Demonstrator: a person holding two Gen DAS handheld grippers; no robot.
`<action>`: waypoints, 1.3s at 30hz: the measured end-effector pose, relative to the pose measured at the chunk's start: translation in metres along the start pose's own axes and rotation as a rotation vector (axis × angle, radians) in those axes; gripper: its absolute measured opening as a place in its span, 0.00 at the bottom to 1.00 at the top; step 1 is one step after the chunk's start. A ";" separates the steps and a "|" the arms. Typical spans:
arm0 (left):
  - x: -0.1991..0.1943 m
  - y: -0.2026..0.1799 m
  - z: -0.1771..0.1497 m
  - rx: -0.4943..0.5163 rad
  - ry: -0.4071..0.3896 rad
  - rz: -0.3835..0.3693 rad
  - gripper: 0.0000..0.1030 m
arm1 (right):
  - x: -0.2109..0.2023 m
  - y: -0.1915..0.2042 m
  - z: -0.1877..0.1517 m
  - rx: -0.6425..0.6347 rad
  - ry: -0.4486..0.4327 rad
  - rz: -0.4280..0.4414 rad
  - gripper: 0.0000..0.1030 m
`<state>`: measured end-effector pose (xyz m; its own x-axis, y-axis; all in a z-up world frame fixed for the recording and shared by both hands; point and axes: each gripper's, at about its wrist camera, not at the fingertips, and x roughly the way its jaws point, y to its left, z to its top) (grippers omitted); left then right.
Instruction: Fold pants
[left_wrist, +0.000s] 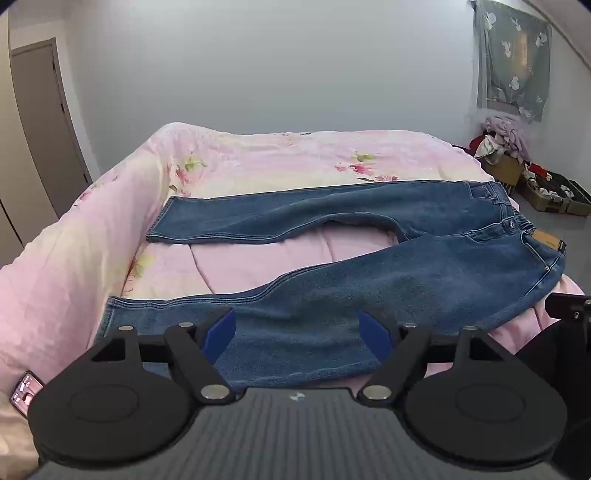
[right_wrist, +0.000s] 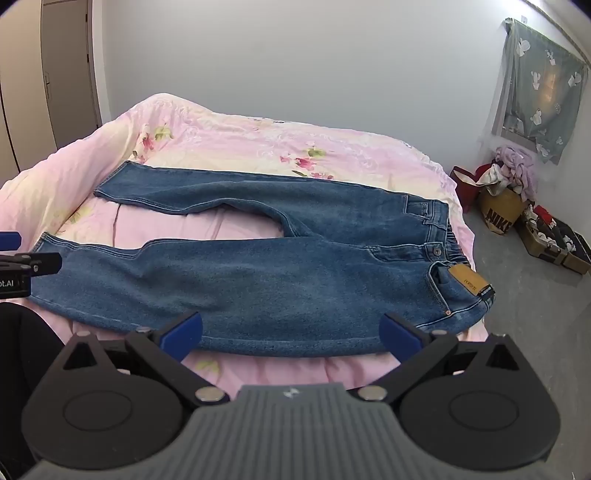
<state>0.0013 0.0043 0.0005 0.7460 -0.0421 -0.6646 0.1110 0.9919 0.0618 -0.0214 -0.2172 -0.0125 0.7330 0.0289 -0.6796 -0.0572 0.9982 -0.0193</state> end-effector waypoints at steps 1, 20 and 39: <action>0.004 0.008 0.004 -0.025 0.027 -0.017 0.86 | 0.000 0.000 0.000 0.001 -0.001 0.000 0.96; 0.002 0.001 -0.003 0.008 0.011 0.048 0.85 | 0.000 -0.001 0.001 0.007 -0.001 0.006 0.96; 0.006 0.002 -0.005 0.002 0.019 0.049 0.85 | -0.002 -0.004 -0.002 0.016 0.000 0.005 0.96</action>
<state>0.0022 0.0069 -0.0071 0.7380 0.0091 -0.6747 0.0756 0.9925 0.0961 -0.0240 -0.2214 -0.0129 0.7327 0.0334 -0.6797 -0.0494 0.9988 -0.0042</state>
